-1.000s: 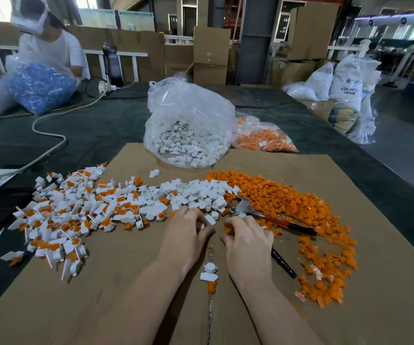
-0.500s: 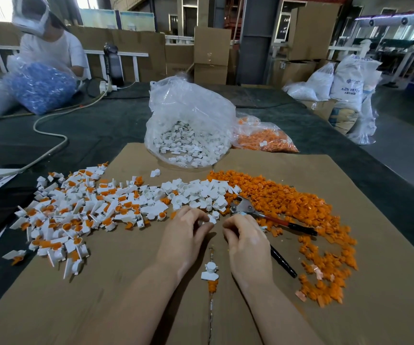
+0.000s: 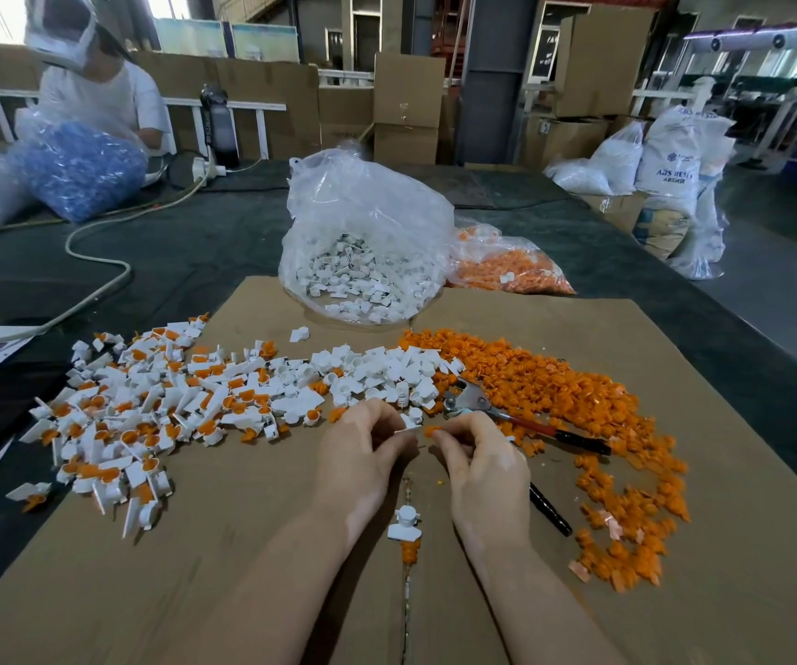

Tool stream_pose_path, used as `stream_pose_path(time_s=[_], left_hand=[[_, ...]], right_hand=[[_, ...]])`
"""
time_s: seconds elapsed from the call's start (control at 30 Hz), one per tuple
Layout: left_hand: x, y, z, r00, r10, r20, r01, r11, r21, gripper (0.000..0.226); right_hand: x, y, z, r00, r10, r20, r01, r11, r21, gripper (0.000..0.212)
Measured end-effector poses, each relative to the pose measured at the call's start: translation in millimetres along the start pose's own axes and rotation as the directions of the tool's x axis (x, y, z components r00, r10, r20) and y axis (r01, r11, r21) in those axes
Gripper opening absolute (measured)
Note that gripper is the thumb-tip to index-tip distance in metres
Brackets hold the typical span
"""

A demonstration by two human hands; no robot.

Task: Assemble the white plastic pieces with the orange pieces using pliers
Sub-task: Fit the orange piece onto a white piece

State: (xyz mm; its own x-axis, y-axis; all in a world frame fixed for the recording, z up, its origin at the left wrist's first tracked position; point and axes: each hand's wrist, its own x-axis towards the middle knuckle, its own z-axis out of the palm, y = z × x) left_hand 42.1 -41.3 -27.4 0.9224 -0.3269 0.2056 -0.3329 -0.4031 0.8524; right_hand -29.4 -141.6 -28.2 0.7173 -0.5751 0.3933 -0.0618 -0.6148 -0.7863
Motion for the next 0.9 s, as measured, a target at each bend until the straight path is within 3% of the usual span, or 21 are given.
stream_pose_path(time_s=[0.13, 0.33, 0.53, 0.9], left_hand=[[0, 5, -2, 0.999, -0.026, 0.019, 0.029, 0.989, -0.147, 0.011], [-1, 6, -12, 0.996, -0.034, 0.086, 0.050, 0.979, -0.197, 0.007], [-3, 6, -10, 0.991, -0.067, 0.113, 0.088, 0.976, -0.198, 0.009], [-7, 7, -9, 0.982, -0.070, 0.178, 0.121, 0.948, -0.294, 0.006]], right_hand=[[1, 2, 0, 0.999, 0.035, 0.008, -0.035, 0.999, 0.035, 0.003], [2, 4, 2, 0.996, 0.053, 0.075, -0.059, 0.995, 0.079, 0.007], [0, 4, 3, 0.995, 0.002, 0.102, 0.004, 0.998, -0.059, 0.014], [-5, -1, 4, 0.953, -0.303, -0.031, 0.281, 0.914, -0.292, 0.025]])
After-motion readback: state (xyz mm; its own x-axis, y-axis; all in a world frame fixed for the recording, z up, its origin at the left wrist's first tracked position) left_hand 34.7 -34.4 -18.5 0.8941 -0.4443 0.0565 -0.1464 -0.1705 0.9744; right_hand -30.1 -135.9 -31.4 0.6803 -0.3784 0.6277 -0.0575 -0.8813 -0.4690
